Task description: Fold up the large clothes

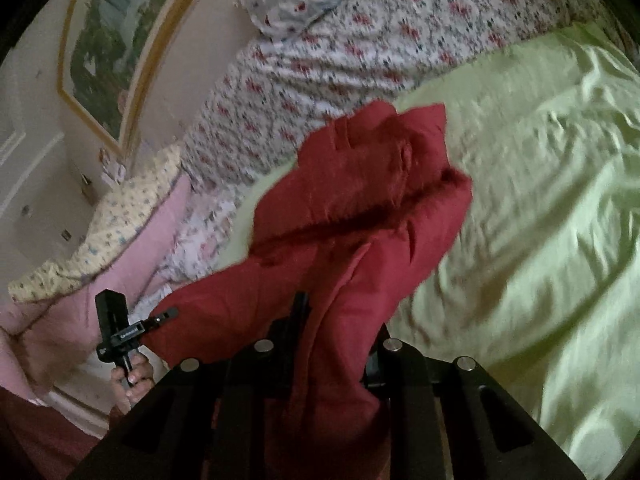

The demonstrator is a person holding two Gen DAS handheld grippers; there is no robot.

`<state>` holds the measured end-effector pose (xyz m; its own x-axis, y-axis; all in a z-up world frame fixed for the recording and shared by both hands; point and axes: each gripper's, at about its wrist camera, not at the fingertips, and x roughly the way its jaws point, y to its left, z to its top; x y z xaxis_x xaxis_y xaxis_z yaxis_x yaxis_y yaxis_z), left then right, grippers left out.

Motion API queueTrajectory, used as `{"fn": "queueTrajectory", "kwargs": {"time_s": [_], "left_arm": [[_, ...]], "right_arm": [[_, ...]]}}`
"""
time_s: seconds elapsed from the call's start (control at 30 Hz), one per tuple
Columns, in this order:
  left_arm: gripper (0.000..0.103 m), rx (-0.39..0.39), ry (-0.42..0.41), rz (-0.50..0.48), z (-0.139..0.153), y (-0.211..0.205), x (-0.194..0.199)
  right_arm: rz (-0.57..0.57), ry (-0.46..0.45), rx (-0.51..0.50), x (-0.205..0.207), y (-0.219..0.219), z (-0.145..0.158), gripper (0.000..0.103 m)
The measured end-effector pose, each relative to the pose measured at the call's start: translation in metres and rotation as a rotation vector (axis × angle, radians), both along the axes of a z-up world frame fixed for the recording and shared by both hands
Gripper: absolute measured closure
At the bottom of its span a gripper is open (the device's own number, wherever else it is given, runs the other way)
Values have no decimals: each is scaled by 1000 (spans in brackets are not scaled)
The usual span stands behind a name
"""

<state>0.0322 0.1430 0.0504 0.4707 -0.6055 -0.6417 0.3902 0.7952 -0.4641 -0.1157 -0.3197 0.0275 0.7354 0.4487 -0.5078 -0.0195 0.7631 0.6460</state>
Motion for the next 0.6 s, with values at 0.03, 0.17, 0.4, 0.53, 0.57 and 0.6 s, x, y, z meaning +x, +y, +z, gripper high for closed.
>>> {"fn": "queueTrajectory", "kwargs": {"time_s": [0.03,0.17,0.4,0.53,0.57,0.6], "left_arm": [[89,-11,-6,8,5,0,5],[89,-29,-34,31,17,-5,23],[89,-2,-28,124,19,-12,55],[89,20,-34,157,20,-22,69],[89,25,-35,163,21,-25,73],[89,31,-35,168,21,-28,78]], "right_arm": [[-6,-17,0,6,-2,4,84],[-36,-65,-11,23,-10,17,84],[-122,-94,-58,55,-21,30,84],[-147,-97,-80,76,-22,34,84],[-154,-97,-84,80,-23,35,84],[-157,-97,-88,84,-24,36,84]]}}
